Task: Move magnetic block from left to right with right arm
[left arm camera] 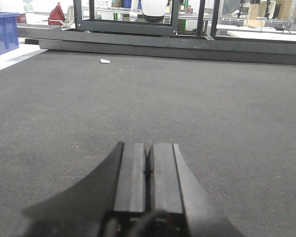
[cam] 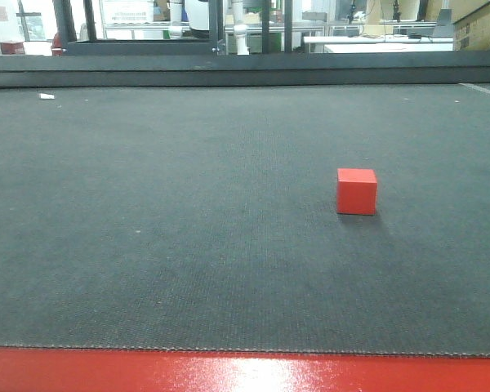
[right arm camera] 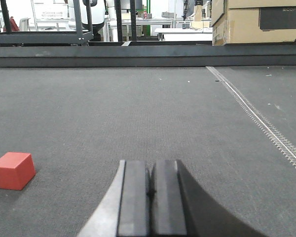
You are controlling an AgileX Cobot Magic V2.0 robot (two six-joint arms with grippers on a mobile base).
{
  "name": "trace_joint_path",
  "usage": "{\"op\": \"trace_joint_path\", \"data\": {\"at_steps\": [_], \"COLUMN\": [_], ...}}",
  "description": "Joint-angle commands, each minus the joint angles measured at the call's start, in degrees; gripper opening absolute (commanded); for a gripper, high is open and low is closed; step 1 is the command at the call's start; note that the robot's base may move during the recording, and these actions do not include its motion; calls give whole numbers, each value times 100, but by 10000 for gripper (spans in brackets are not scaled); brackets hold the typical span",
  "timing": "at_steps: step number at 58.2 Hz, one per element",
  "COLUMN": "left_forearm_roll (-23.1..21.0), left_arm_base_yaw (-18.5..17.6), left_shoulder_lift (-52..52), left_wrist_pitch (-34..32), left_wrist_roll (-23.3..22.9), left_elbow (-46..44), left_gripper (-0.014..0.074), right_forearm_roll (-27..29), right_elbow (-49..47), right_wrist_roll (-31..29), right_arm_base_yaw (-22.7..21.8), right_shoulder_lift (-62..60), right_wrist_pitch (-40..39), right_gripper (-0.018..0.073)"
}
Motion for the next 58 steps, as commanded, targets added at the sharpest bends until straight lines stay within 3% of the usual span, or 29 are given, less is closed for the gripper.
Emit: {"op": "trace_joint_path", "data": {"at_steps": [1, 48, 58], "left_forearm_roll": [-27, -27, -27], "left_arm_base_yaw": [8, 8, 8], "left_shoulder_lift": [-72, -72, -72], "left_wrist_pitch": [-481, -481, -481], "left_wrist_roll": [-34, -34, -34], "left_elbow": [51, 51, 51], "left_gripper": [-126, -126, -126], "right_forearm_roll": [-7, 29, 48], "right_elbow": [-4, -93, -1061], "right_wrist_roll": [-34, -34, -29], "right_arm_base_yaw": [-11, -11, 12], "right_shoulder_lift": [-125, -125, 123], "right_wrist_pitch": [-476, -620, 378], "right_gripper": [59, 59, 59]}}
